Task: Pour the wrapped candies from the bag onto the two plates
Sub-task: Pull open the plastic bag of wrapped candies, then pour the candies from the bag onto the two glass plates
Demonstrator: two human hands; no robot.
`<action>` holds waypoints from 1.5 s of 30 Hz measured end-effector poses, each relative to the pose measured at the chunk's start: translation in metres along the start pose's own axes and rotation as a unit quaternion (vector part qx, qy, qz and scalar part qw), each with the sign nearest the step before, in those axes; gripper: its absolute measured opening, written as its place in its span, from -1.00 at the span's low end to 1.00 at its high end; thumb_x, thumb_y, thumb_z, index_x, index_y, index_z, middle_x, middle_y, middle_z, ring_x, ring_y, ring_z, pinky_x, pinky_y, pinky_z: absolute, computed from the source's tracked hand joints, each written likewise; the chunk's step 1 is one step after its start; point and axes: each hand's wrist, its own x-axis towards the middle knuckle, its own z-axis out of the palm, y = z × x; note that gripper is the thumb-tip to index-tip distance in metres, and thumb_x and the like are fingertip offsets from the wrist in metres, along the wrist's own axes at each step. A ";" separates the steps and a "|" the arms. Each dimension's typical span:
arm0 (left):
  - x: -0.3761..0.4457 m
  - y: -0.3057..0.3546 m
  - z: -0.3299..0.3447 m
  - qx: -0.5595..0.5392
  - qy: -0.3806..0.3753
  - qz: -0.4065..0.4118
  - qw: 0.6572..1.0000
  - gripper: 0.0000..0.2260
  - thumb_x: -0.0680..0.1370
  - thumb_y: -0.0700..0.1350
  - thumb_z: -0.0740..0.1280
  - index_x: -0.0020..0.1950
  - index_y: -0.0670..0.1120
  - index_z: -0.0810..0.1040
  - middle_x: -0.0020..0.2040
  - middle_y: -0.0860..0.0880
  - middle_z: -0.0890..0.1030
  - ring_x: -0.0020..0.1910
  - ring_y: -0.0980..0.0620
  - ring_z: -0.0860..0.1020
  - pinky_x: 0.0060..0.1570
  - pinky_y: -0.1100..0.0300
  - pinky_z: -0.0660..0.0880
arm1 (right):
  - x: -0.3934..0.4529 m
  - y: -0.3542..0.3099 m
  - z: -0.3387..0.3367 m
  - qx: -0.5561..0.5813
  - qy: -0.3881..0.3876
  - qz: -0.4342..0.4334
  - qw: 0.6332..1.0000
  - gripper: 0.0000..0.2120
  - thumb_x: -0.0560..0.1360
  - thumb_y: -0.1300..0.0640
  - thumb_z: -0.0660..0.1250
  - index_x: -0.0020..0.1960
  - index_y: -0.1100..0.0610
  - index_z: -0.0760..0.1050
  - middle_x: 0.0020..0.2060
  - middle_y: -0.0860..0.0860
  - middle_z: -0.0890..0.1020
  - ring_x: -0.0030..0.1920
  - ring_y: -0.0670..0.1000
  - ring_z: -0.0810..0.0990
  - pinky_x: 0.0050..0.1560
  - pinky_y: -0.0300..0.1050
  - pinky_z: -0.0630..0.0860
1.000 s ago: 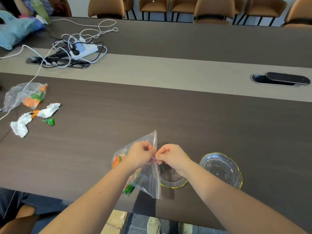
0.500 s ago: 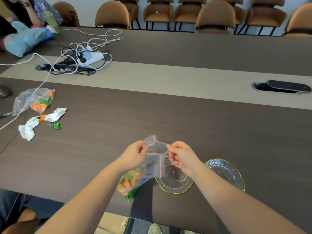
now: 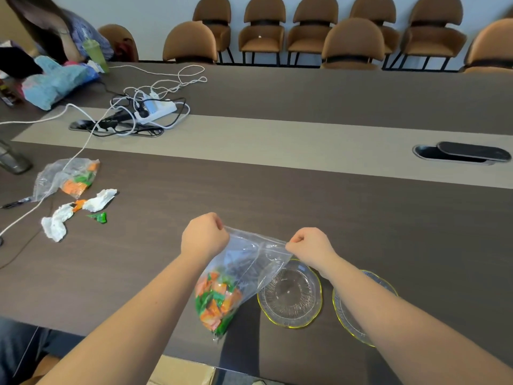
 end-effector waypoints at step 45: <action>-0.015 0.133 -0.067 -0.698 -0.196 -0.044 0.688 -0.74 0.45 -0.26 0.15 -0.42 -0.06 0.43 -0.52 0.04 0.40 -0.52 0.11 0.41 0.00 0.01 0.44 | 0.008 0.038 0.023 0.703 -0.132 0.147 0.683 -0.42 0.57 -0.17 0.08 -0.25 0.22 0.66 -0.47 0.14 0.67 -0.53 0.07 0.64 -0.55 -0.21 0.52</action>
